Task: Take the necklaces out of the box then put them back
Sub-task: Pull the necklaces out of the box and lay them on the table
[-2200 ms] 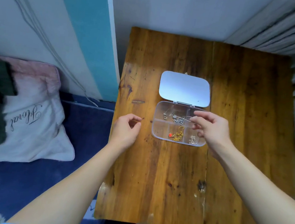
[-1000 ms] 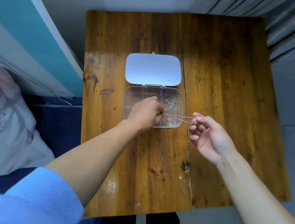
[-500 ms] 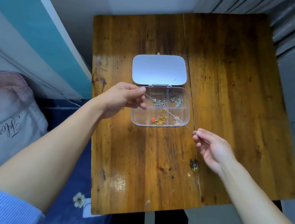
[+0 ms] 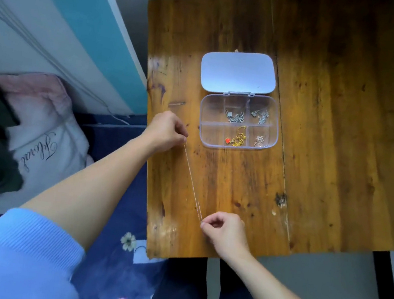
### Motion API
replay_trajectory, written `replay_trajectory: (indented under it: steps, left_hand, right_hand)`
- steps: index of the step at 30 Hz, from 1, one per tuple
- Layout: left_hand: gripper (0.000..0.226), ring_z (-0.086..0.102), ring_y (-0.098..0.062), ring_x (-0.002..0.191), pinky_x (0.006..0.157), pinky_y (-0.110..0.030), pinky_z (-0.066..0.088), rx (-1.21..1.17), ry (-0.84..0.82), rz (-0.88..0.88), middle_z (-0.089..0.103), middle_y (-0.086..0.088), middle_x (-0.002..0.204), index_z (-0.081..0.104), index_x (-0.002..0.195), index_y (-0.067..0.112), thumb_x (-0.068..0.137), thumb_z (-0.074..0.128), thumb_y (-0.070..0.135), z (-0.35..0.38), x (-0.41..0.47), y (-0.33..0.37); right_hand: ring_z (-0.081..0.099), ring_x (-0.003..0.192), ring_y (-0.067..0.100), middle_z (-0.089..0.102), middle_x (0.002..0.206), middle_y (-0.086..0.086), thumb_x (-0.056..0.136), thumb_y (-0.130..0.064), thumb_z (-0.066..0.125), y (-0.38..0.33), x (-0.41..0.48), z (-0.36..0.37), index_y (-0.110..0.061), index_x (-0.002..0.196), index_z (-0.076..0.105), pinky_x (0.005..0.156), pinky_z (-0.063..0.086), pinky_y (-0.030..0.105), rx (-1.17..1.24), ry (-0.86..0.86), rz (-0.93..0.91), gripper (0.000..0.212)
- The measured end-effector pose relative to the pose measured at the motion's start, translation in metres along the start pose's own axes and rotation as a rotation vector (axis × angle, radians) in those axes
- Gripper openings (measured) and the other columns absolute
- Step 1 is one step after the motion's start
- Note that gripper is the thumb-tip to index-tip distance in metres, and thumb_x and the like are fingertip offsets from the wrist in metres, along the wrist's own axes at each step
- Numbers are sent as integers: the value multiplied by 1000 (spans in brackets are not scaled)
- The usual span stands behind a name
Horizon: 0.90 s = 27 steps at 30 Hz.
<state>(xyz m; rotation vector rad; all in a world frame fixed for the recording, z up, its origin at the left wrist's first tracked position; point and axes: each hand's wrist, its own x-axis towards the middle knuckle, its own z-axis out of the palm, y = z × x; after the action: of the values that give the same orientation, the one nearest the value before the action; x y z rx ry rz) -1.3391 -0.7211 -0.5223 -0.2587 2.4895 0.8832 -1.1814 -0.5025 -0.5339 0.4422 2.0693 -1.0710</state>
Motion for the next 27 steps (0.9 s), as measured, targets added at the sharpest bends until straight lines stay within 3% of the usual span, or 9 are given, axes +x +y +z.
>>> replay_trajectory:
  steps: [3, 9, 14, 18, 21, 27]
  left_hand:
    - [10, 64, -22, 90, 83, -34, 53, 63, 22, 22, 73, -7, 92, 77, 89, 10, 84, 68, 9, 14, -1, -5]
    - [13, 64, -21, 94, 82, -30, 50, 70, 146, 56, 73, -8, 98, 76, 93, 10, 86, 65, 8, 24, 2, -8]
    - [12, 63, -22, 92, 81, -33, 52, 71, 162, 93, 72, -8, 97, 75, 94, 10, 87, 66, 9, 27, 6, 1]
    - [12, 61, -24, 87, 74, -39, 54, 138, 187, 79, 66, -4, 90, 70, 95, 14, 85, 70, 21, 25, 5, 3]
    - [23, 60, -24, 89, 76, -42, 54, 143, 229, 59, 66, -5, 97, 67, 101, 15, 84, 71, 29, 17, 2, 0]
    - [21, 63, -22, 88, 78, -38, 55, -126, 311, -53, 69, -4, 92, 71, 97, 14, 87, 67, 32, 5, -1, 1]
  right_hand:
    - [64, 66, 5, 69, 67, -9, 79, -18, 70, 3, -6, 13, -23, 69, 72, 61, 52, 21, -143, 8, -32, 11]
    - [62, 66, 5, 67, 66, -10, 81, -25, 74, 8, -3, 21, -22, 73, 73, 67, 53, 26, -207, 11, -96, 9]
    - [65, 73, 19, 70, 71, -4, 81, -32, 72, 10, 3, 26, -23, 70, 70, 68, 52, 31, -315, 19, -121, 14]
    - [64, 74, 18, 70, 74, -5, 82, -40, 71, 9, 1, 23, -22, 75, 70, 67, 51, 30, -400, 10, -149, 20]
    - [64, 72, 15, 69, 71, -7, 81, -42, 72, -1, 3, 0, -22, 75, 72, 67, 52, 30, -373, 5, -183, 21]
    - [64, 70, 18, 70, 68, -5, 80, -29, 75, -64, 47, -98, -20, 74, 74, 69, 50, 32, -221, 312, -348, 10]
